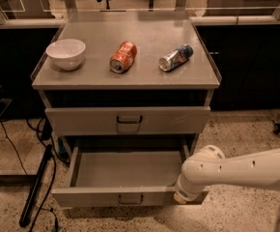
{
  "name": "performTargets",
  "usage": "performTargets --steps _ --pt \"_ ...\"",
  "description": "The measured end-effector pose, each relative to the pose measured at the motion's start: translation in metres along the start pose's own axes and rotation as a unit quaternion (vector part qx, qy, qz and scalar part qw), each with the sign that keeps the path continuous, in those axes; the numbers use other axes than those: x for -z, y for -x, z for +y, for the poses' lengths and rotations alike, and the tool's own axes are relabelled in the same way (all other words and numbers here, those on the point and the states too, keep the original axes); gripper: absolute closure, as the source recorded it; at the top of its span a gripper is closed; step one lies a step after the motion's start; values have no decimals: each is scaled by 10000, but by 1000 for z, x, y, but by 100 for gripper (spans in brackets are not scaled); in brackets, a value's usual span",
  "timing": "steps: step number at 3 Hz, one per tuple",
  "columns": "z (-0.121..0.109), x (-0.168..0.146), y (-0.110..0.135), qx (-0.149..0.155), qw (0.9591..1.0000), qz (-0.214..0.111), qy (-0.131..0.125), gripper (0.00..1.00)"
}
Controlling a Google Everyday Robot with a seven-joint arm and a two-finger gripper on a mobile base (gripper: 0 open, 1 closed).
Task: Close middle drawer
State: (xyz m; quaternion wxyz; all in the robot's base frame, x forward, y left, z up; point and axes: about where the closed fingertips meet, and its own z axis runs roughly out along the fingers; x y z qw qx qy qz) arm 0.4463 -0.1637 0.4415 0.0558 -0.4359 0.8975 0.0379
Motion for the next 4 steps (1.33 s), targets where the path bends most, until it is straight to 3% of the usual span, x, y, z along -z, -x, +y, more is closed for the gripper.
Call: performTargets --steps 1,4 --pt "-17 -30 20 72 9998 68 -176 100" --pt "-20 -38 35 -105 9998 -12 -145 100"
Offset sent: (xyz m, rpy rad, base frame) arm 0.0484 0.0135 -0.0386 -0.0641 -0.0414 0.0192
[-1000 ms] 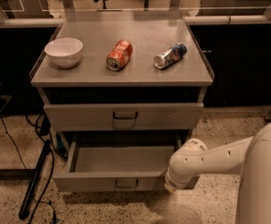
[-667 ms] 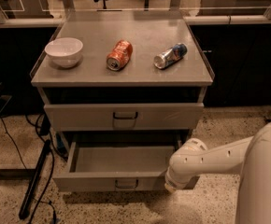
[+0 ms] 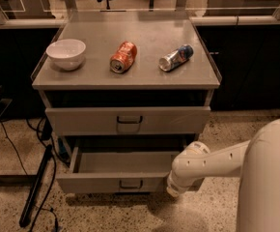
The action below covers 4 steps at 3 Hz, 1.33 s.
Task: Close middle drawer
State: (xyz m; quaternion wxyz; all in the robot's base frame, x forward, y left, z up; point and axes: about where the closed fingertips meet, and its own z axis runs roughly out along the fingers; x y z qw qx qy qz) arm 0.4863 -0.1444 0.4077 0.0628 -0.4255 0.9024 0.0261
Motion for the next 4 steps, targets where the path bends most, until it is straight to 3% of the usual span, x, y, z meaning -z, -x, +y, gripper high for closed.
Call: performTargets --steps 1,2,3,4 --pt "-24 2 24 -219 9994 -201 -188 100" --pt "-25 2 25 -238 9993 -214 -199 100" --pt "-37 -4 29 -462 9982 -304 -240 100" --pt "-63 -8 36 -742 9955 -444 -401 100"
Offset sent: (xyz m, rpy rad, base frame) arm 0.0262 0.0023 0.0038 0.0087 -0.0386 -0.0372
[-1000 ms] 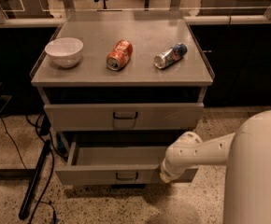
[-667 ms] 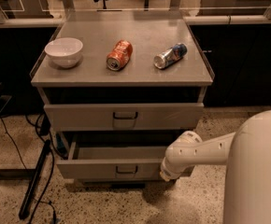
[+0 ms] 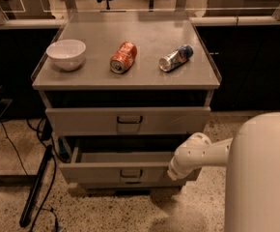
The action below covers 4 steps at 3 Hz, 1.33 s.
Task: Close middle drawer
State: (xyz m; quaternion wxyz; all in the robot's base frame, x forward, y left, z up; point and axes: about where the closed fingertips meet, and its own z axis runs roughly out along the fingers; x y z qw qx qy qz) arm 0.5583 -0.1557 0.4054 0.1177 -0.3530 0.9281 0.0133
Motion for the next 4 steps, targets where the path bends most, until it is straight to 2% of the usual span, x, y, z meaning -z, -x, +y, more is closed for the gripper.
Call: performTargets --steps 1,2,4 --pt "-8 -1 2 -91 9999 -29 -56 100" --pt "-34 -5 14 -267 9993 -129 -223 100" --pt "-62 -17 25 -396 9983 -184 -373 100"
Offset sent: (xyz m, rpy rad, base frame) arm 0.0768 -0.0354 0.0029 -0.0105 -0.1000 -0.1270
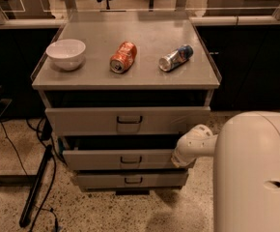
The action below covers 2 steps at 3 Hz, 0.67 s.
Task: Close middle drawer
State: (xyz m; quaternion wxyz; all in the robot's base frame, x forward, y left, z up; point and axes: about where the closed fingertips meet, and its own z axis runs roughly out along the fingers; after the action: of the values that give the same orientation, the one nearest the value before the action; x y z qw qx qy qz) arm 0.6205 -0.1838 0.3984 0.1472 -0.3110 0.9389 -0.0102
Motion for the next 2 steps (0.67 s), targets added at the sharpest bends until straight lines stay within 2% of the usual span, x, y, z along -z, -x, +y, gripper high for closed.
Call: performTargets --steps 2 --pt "-15 -9 7 -61 9999 -43 -102 100"
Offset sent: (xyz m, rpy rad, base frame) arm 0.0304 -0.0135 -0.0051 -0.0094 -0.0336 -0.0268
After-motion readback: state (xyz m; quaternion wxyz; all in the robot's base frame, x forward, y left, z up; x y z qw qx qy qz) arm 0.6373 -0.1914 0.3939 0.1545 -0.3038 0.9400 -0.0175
